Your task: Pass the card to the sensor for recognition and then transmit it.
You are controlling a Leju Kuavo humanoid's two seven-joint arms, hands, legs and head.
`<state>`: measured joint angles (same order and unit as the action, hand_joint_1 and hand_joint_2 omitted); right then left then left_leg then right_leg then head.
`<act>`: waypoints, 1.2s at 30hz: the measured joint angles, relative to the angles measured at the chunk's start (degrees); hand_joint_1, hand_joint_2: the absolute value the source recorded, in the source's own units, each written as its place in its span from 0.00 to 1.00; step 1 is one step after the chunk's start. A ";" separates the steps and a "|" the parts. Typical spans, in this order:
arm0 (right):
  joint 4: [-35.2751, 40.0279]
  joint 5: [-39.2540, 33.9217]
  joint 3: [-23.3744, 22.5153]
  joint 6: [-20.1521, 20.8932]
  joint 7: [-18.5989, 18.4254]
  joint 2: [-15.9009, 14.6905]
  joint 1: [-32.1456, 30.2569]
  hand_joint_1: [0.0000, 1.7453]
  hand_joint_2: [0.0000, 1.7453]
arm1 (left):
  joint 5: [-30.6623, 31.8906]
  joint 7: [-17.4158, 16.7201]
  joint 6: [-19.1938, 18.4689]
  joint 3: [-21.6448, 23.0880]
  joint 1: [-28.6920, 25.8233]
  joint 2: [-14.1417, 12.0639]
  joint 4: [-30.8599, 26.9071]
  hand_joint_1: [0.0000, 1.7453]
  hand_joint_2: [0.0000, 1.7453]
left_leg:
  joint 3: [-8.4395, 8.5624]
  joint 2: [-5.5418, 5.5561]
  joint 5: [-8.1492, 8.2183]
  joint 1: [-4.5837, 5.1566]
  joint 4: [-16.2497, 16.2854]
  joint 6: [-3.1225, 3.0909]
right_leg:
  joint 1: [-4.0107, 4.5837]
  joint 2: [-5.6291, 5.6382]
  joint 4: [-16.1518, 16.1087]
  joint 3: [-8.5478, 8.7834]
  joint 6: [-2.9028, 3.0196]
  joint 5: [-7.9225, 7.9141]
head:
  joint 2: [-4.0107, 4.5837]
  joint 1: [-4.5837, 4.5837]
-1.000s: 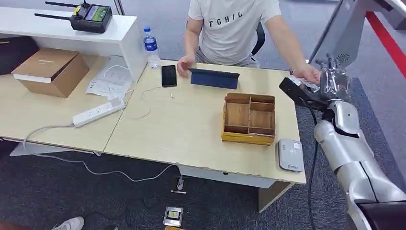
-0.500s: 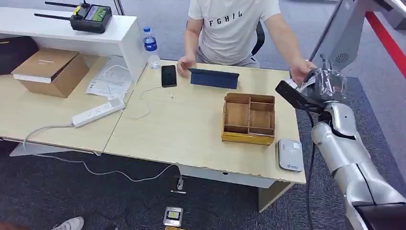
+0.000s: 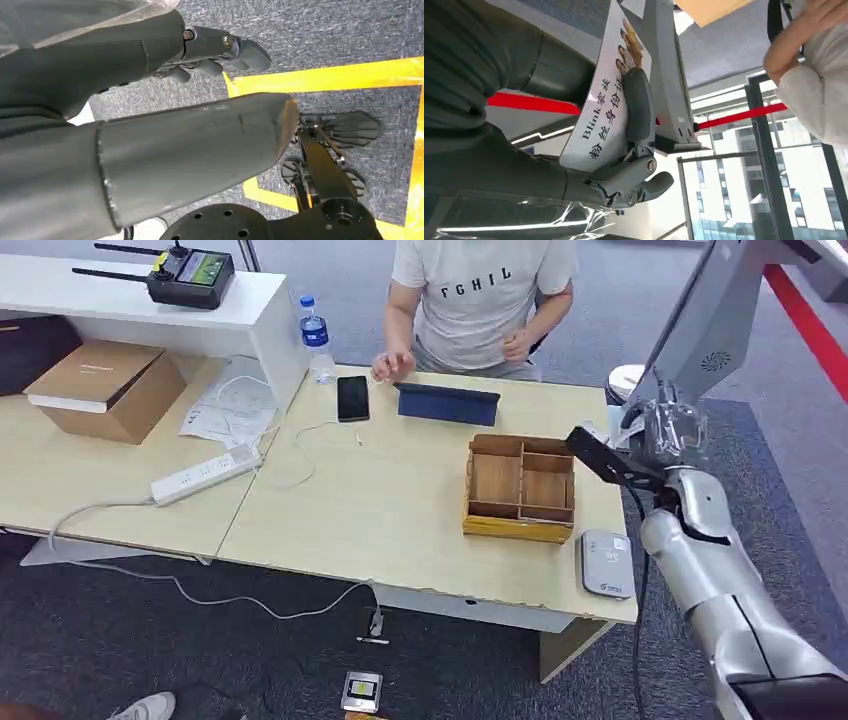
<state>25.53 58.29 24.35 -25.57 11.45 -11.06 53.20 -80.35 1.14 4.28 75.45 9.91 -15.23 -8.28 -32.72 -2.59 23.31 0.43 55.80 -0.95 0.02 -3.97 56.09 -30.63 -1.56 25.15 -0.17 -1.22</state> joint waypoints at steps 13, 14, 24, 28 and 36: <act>-1.16 0.11 0.72 0.02 -0.59 -2.73 -4.76 1.00 1.00 | -0.50 -1.07 0.17 0.00 -0.09 0.00 0.02 0.00 0.00 | -0.01 0.00 0.00 -0.01 0.00 0.00 | -0.02 0.01 0.00 0.00 0.03 -0.02 | 0.00 0.02; -1.20 0.09 0.77 0.02 -0.61 -2.82 -4.80 1.00 1.00 | -0.50 -1.09 0.17 0.00 -0.09 -0.02 0.00 0.00 0.00 | 0.00 0.00 0.00 -0.01 0.00 0.00 | -0.02 0.01 0.00 0.00 0.04 -0.03 | 0.00 0.02; -1.42 -1.97 0.98 -0.20 -0.74 -4.70 -8.06 1.00 1.00 | -0.46 -0.83 0.15 0.00 -0.06 -0.89 0.02 0.00 0.00 | -0.01 -0.02 0.00 -0.01 0.00 0.00 | -0.01 0.02 -0.01 0.00 0.04 -0.03 | 0.00 0.02; -1.38 -1.77 1.01 -1.14 -1.33 -5.97 -10.01 1.00 1.00 | 0.00 -0.44 -0.04 0.00 0.01 -1.18 0.02 0.00 0.00 | -0.01 0.00 0.00 -0.02 0.00 0.00 | -0.02 0.01 -0.03 0.01 0.04 -0.03 | 0.00 0.02; -1.25 -2.08 1.03 -1.14 -1.53 -7.15 -12.19 1.00 1.00 | 0.06 -0.46 -0.15 0.00 0.03 -1.42 0.02 0.00 0.00 | 0.00 0.00 0.00 -0.02 0.00 0.00 | -0.02 0.03 -0.03 0.01 0.05 -0.04 | 0.00 0.02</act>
<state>24.28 56.22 25.38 -26.71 9.92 -18.21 41.01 -80.28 0.68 4.13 75.45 9.94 -16.65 -8.26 -32.72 -2.59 23.31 0.41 55.80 -0.95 0.00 -3.95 56.06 -30.62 -1.51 25.11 -0.17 -1.20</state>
